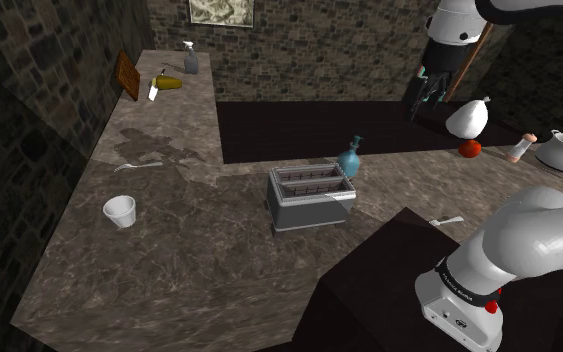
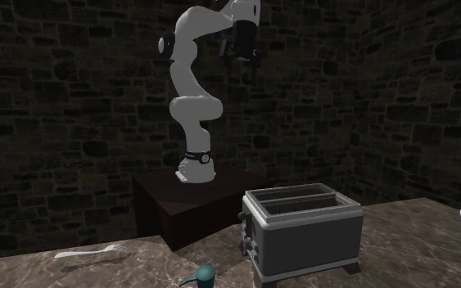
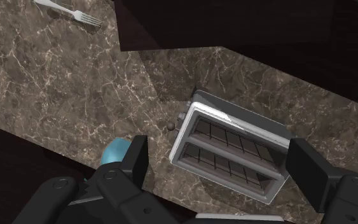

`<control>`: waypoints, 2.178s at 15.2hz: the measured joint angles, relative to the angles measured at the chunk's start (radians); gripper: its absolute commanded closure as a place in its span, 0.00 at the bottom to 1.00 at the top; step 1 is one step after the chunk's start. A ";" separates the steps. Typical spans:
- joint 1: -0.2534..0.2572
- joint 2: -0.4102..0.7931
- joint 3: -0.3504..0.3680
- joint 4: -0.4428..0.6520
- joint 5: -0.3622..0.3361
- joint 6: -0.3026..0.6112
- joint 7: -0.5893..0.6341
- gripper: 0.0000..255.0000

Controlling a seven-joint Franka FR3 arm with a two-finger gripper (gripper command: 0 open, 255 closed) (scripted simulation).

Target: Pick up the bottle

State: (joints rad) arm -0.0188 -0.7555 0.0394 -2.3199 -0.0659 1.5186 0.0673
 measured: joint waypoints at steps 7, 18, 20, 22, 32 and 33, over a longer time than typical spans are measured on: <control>-0.028 0.110 -0.065 -0.024 -0.044 0.133 -0.058 0.00; -0.080 0.433 -0.196 0.018 -0.095 0.419 -0.179 0.00; -0.087 0.494 -0.213 0.043 -0.093 0.456 -0.199 0.00; -0.095 0.566 -0.233 0.076 -0.088 0.496 -0.225 0.00; -0.155 0.940 -0.296 0.301 -0.008 0.641 -0.366 0.00; -0.164 0.985 -0.298 0.344 0.005 0.642 -0.381 0.00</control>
State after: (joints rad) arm -0.1826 0.2298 -0.2583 -1.9759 -0.0613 2.1605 -0.3142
